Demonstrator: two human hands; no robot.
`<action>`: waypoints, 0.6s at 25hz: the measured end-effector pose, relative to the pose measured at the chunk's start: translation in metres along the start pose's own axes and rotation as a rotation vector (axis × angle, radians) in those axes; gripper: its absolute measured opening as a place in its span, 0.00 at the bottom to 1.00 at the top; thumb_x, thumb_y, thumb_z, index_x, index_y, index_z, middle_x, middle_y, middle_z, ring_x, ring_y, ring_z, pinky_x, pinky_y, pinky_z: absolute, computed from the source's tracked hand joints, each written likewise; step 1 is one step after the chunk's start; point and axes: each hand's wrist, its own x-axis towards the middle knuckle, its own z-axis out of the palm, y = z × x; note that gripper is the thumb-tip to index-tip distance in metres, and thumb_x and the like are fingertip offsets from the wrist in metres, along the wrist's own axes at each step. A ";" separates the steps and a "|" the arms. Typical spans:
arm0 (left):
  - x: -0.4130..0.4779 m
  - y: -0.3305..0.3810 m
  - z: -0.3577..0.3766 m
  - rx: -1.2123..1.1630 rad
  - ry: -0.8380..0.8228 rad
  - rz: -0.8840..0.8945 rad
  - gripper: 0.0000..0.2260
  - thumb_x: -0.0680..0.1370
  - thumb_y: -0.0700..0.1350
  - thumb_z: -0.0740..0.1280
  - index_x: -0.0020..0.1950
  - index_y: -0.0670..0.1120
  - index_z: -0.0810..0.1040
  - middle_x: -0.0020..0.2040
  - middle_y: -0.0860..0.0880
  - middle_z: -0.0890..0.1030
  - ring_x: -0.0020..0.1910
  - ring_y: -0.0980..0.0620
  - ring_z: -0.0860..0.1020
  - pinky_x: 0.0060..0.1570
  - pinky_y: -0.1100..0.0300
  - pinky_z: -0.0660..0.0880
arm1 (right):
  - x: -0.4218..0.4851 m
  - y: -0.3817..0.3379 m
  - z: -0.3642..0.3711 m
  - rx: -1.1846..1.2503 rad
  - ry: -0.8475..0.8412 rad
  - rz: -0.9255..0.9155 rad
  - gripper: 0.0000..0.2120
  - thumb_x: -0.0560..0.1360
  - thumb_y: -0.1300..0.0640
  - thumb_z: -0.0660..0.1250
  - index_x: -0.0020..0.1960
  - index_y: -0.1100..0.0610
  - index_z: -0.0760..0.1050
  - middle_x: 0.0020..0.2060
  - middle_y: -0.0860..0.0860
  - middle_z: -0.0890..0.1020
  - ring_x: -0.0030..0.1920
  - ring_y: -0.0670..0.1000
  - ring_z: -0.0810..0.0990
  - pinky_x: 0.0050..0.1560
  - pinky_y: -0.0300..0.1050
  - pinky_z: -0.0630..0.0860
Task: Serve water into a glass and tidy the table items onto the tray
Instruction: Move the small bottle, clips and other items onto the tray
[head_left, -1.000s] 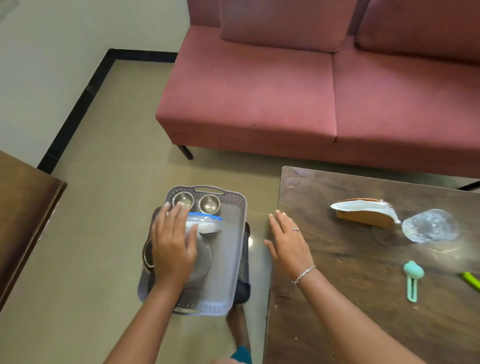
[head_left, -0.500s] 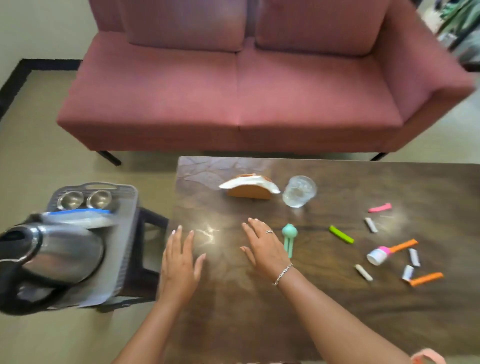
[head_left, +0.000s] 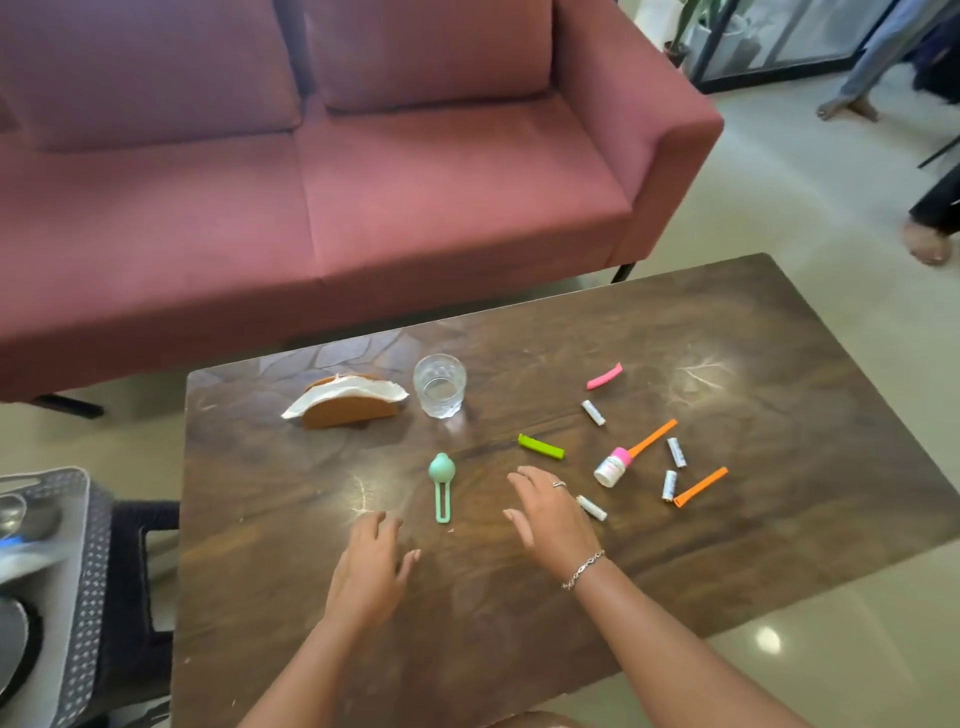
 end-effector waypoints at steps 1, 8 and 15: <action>0.003 0.001 0.003 0.016 -0.028 -0.006 0.21 0.78 0.52 0.59 0.69 0.45 0.66 0.69 0.47 0.65 0.70 0.50 0.63 0.64 0.59 0.67 | -0.001 0.011 -0.001 0.098 0.005 0.094 0.18 0.67 0.60 0.72 0.56 0.61 0.76 0.54 0.56 0.80 0.55 0.57 0.78 0.56 0.48 0.74; 0.031 0.011 0.007 0.083 -0.133 -0.053 0.18 0.78 0.52 0.59 0.65 0.46 0.68 0.62 0.49 0.70 0.63 0.50 0.69 0.57 0.60 0.69 | 0.013 0.098 -0.016 0.373 0.203 0.878 0.06 0.70 0.67 0.67 0.47 0.64 0.80 0.47 0.62 0.82 0.50 0.62 0.78 0.45 0.46 0.71; 0.070 0.026 0.022 0.018 -0.162 -0.170 0.18 0.78 0.50 0.61 0.65 0.45 0.68 0.62 0.47 0.71 0.62 0.48 0.71 0.58 0.55 0.70 | 0.044 0.151 -0.010 0.386 0.112 1.154 0.04 0.72 0.63 0.69 0.40 0.63 0.77 0.44 0.62 0.81 0.50 0.62 0.76 0.41 0.44 0.67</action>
